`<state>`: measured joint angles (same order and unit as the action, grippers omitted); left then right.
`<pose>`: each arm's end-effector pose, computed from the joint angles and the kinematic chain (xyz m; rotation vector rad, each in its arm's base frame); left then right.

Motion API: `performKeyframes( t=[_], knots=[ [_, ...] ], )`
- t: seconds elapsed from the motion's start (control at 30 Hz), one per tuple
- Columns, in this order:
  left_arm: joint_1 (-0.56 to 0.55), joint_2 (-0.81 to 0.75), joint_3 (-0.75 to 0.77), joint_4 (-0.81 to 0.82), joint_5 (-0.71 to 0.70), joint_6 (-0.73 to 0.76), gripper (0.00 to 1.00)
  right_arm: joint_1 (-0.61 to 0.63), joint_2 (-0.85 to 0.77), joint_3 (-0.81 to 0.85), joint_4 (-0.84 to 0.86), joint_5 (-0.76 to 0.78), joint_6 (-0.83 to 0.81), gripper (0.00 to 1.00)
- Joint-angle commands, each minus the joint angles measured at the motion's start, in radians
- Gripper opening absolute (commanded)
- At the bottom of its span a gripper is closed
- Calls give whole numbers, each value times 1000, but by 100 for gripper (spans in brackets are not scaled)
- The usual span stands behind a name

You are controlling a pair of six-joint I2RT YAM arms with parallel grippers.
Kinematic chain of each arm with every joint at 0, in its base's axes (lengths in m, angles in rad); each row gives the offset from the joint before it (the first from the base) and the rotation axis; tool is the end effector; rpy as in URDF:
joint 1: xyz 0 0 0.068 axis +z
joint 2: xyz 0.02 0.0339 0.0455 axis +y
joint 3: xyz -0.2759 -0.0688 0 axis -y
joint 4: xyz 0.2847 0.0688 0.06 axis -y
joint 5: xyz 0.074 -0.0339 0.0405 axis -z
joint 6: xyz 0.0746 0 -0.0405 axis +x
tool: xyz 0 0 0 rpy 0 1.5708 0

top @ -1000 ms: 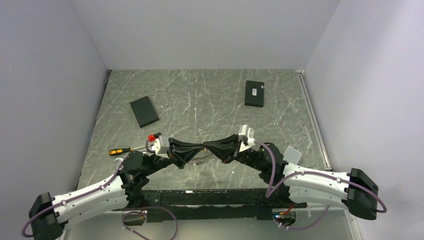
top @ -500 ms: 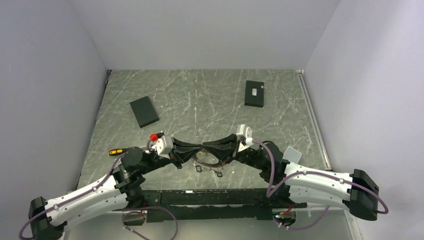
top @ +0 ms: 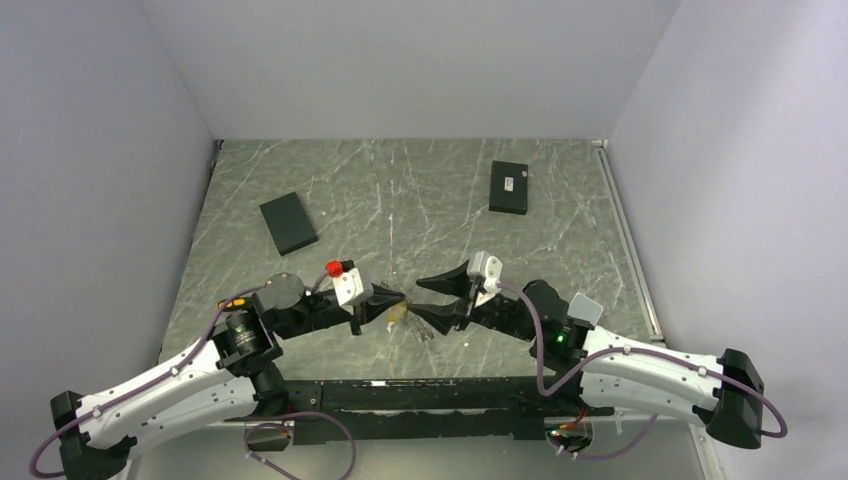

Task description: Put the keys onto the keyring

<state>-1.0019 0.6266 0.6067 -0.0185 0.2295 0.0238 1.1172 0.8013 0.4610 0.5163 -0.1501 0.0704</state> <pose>0.1090 -0.2020 0.3240 0.9871 1.3730 -0.9308 0.1047 0.2403 0.2991 -0.8552 1.2160 1.0810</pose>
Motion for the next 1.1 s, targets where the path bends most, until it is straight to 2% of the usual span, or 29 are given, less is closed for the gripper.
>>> performKeyframes(
  t=[0.0, 0.13, 0.23, 0.37, 0.4, 0.5, 0.57, 0.7, 0.9, 0.97, 1.07],
  knots=[
    [-2, 7, 55, -19, -8, 44, 0, 2, -60, 18, -52, 71, -7, 60],
    [-2, 22, 52, 4, -12, 39, 0, -6, -91, 10, -96, 128, 7, 70],
    [-1, 27, 47, 11, -15, 32, 0, -7, -85, 8, -148, 128, 18, 74],
    [-2, 29, 45, 54, -26, 26, 0, -7, -56, 2, -189, 79, 70, 77],
    [-2, 30, 45, 58, -30, 23, 0, -7, -45, 1, -196, 67, 86, 83],
    [-2, 31, 36, 82, -48, 17, 0, -5, 17, 8, -216, 38, 122, 88],
    [-2, 31, 29, 93, -54, 15, 0, -2, 58, 18, -222, 18, 133, 88],
    [-2, 27, 21, 103, -51, 8, 0, 0, 105, 10, -189, 18, 129, 81],
    [-3, -2, 20, 83, -45, -2, 0, 0, 133, -1, -164, 22, 89, 54],
    [-2, -14, 16, 80, -43, -6, 0, 0, 138, 1, -153, 26, 76, 35],
    [-3, -27, 15, 62, -59, -14, 0, -1, 142, 18, -168, 39, 53, 1]
  ],
)
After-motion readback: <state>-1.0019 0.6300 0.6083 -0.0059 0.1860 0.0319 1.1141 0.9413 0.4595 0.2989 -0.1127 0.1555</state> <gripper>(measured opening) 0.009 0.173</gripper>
